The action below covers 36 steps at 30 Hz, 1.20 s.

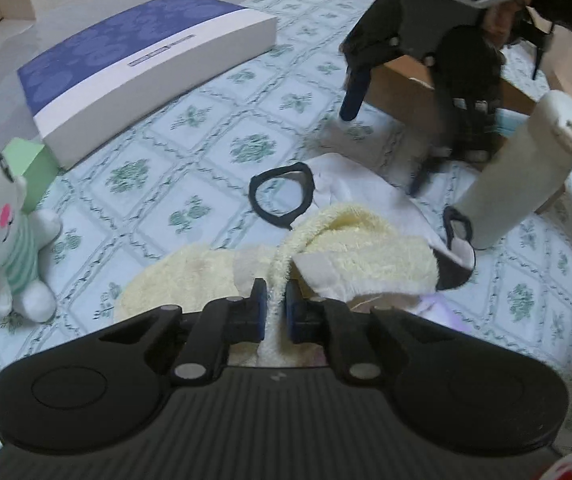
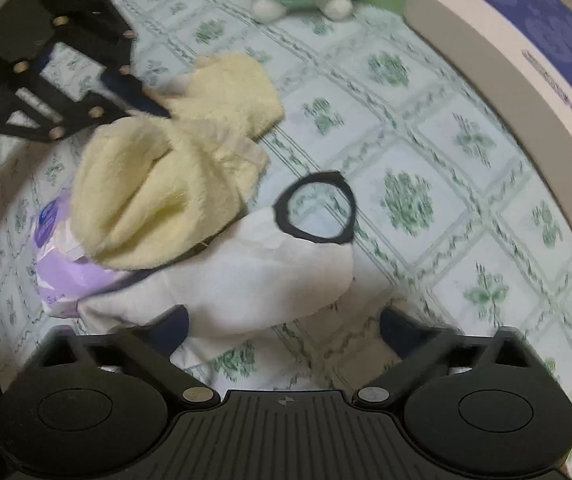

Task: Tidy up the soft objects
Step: 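Grasp the yellow towel with the left tool while the right tool grasps the white cloth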

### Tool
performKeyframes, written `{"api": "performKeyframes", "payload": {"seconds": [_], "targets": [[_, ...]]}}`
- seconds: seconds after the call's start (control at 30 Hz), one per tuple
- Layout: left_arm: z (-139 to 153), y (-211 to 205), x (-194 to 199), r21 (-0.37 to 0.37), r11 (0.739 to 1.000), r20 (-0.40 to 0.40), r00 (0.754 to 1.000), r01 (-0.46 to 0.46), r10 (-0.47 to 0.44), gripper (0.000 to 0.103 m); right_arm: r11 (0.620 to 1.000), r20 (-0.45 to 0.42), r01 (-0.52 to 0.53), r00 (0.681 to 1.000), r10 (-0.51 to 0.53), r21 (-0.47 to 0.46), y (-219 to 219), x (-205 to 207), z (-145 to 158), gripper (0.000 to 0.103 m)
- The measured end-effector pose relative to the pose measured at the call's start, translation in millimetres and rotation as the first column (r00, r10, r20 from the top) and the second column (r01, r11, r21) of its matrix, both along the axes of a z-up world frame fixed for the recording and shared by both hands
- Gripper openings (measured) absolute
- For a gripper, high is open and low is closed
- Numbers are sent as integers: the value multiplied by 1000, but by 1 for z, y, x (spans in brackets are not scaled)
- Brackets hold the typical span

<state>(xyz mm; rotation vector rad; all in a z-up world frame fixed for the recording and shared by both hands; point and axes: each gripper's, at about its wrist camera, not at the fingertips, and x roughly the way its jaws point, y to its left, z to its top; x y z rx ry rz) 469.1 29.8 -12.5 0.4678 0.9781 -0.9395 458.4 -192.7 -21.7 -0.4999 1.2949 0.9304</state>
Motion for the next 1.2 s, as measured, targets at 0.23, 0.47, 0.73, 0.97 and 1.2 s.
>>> {"api": "performKeyframes", "payload": {"seconds": [0.23,0.47,0.73,0.97,1.2], "targets": [[-9,3,2,-20,1000,-8,1000,-10,10,24,995,-16,-95,995,95,-2,20,-4,-19,101],[-18,5,13,-12,997,27,996,-79,79,83,991,-59,-124,991,121,-41,36,3,-38,78],[-40,1,33,0,991,-64,989,-132,132,90,997,-31,-63,998,62,-49,29,19,-40,12],[-55,-3,42,53,983,-106,978,-175,180,85,996,-6,-71,997,71,-46,24,14,-36,8],[-57,-5,45,56,986,-153,974,-159,166,46,996,35,-91,995,91,8,22,9,-19,87]]}}
